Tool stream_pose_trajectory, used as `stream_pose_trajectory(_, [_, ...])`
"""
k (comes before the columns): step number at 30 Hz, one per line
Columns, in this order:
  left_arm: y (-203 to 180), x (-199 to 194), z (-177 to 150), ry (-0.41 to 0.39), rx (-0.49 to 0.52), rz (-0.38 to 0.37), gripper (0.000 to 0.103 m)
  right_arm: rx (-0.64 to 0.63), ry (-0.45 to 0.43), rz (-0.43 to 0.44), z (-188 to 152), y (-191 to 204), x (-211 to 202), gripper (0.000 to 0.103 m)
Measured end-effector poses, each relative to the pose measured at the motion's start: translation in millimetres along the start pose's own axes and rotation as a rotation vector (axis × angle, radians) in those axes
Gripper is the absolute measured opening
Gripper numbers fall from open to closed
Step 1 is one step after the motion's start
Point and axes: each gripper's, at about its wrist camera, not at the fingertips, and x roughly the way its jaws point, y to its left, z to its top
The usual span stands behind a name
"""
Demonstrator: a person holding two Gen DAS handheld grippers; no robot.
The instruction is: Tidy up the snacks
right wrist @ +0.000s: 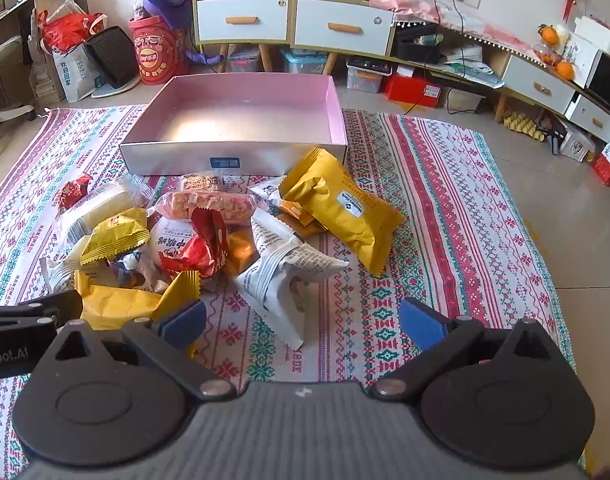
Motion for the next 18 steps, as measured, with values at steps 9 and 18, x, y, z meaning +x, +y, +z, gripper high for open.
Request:
stream_pose_trajectory(9, [-0.1, -0.2, 0.1, 0.0, -0.001, 0.0, 0.103, -0.001, 0.0, 0.004, 0.8, 0.7, -1.0, 0.103])
stream_pose_trajectory(18, [-0.5, -0.5, 0.0, 0.001, -0.001, -0.002, 0.103, 0.0, 0.002, 0.008, 1.5, 1.9, -2.3, 0.103])
